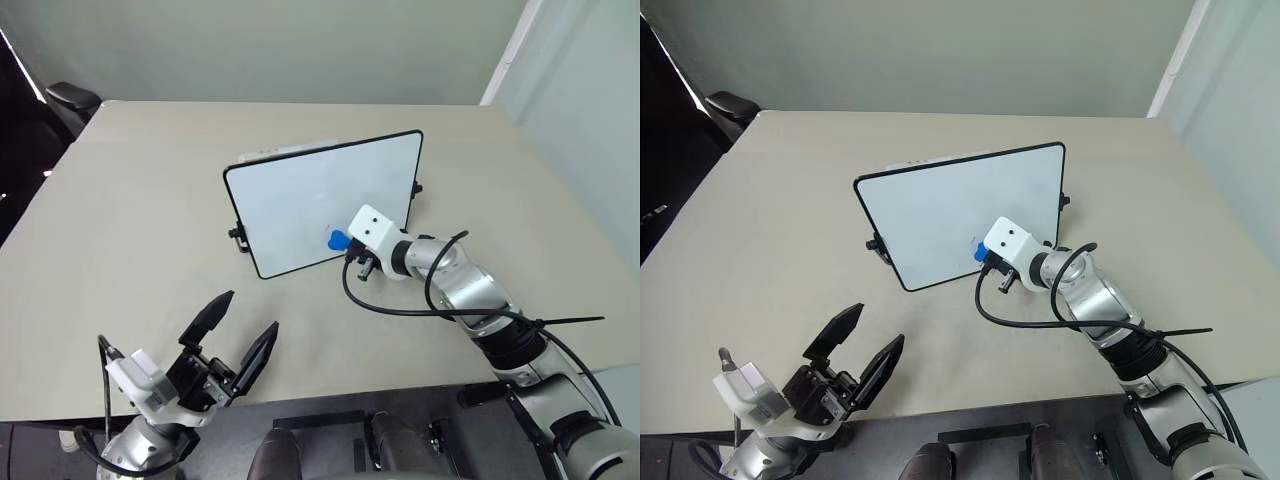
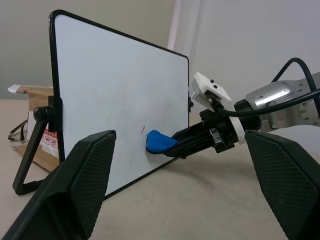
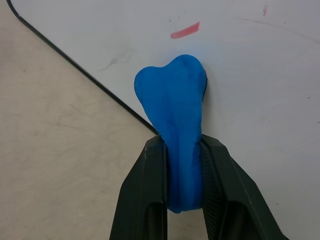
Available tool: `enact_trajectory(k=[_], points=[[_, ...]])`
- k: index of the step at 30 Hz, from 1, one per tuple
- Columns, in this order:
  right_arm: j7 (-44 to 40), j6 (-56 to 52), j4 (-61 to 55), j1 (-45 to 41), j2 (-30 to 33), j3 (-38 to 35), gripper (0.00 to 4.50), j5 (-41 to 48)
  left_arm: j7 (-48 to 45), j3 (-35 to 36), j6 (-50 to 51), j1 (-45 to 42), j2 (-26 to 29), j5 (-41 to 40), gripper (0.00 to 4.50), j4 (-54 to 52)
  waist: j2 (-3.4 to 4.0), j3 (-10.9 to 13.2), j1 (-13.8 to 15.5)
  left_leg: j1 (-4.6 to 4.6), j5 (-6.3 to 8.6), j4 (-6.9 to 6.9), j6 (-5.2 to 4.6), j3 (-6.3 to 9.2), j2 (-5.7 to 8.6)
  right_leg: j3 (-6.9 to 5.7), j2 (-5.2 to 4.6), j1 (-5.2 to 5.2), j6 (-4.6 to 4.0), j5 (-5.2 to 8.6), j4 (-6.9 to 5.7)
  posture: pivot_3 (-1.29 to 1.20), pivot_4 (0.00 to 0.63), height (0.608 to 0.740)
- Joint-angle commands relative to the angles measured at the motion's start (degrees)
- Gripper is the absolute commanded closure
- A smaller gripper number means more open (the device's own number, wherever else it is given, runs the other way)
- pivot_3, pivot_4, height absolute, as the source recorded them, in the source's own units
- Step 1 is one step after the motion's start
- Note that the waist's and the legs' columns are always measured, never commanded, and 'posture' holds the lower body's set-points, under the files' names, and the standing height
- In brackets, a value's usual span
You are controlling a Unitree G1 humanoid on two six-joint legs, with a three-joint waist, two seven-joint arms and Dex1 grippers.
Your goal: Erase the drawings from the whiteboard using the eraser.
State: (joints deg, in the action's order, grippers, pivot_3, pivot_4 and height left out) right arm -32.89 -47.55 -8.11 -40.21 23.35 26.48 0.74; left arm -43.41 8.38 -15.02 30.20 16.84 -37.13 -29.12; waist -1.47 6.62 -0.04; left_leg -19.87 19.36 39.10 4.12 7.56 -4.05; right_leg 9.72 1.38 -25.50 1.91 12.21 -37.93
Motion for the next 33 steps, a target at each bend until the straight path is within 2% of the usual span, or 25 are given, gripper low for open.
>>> enact_trajectory(k=[1, 21, 33], points=[[-0.45, 0.6, -1.15, -1.07, 0.14, -0.38, 4.01, -1.29, -0.08, 0.64, -0.37, 0.19, 0.01, -0.93, 0.0, -2.31, 0.0, 0.0, 0.0, 0.0, 0.0, 0.0, 0.0, 0.0, 0.0, 0.0, 0.0, 0.0, 0.0, 0.0, 0.01, 0.0, 0.15, 0.74], [-0.06, 4.59, -5.0, -3.63, -5.9, -7.73, 4.01, 1.61, 0.06, 1.05, -0.13, -0.05, 0.1, -1.37, 0.0, -2.11, 0.01, 0.01, -0.1, -0.01, 0.0, 0.0, 0.0, 0.01, 0.0, 0.0, 0.01, -0.03, 0.0, 0.0, 0.0, 0.0, 0.15, 0.74], [-0.45, 5.34, -0.23, 0.19, -2.82, -3.56, 4.01, -1.41, 0.0, 1.78, 0.2, -0.37, 0.33, -2.0, 0.0, -1.69, 0.0, 0.0, -0.04, 0.0, -0.01, 0.01, 0.02, 0.01, 0.0, 0.0, -0.01, -0.01, -0.01, 0.0, 0.0, 0.0, 0.15, 0.74]])
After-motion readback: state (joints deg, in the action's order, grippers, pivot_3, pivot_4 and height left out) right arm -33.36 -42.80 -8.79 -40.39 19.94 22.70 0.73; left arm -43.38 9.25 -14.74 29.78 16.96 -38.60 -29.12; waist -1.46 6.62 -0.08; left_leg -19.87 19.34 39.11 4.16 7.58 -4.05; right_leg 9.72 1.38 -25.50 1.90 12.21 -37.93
